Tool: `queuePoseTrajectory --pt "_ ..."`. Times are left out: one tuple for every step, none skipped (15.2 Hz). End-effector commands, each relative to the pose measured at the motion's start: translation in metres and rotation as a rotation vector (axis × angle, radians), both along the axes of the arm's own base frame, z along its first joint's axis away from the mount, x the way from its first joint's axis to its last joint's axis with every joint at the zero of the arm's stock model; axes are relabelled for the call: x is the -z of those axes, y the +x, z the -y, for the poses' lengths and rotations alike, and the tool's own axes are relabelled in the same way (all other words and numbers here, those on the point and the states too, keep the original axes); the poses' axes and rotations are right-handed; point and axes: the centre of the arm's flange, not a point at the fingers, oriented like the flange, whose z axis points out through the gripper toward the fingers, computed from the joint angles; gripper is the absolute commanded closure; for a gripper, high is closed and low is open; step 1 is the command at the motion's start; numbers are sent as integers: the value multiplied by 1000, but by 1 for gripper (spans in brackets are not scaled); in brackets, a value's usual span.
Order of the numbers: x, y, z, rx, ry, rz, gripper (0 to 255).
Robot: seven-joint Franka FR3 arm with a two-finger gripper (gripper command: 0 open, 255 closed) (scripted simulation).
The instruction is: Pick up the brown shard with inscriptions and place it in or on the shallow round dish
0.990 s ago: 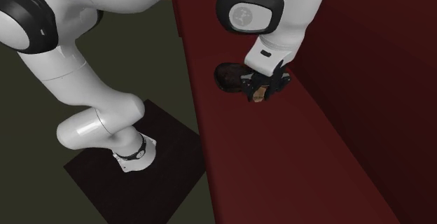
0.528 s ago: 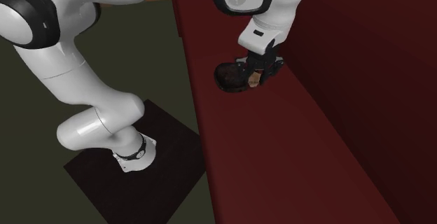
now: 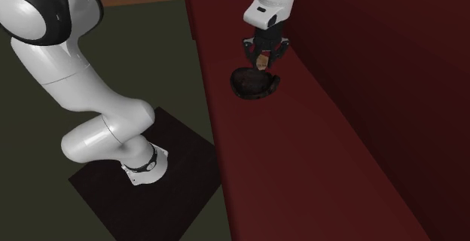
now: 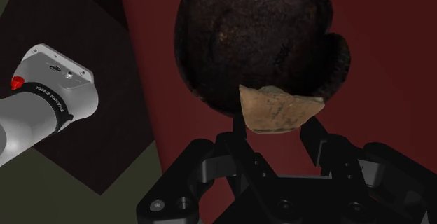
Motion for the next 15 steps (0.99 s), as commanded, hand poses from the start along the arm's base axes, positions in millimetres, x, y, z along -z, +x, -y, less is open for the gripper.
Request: queuePoseTrajectory --pt "-5 -24 -20 1 0 0 255" --pt "0 -24 -20 1 0 0 255" --pt "6 -24 -20 1 0 0 255" --pt "11 -24 -20 1 0 0 255" --pt "16 -24 -20 1 0 0 255" --pt "22 -24 -20 1 0 0 255" --pt "27 -24 -20 1 0 0 255" --pt "32 -24 -20 1 0 0 255" --pt "37 -24 -20 1 0 0 255" --pt "43 -24 -20 1 0 0 255" --pt "48 -24 -20 1 0 0 255" --pt "53 -24 -20 1 0 0 255" --pt "59 -24 -20 1 0 0 255" --pt "64 -24 -20 1 0 0 255" --pt "69 -24 -20 1 0 0 255"
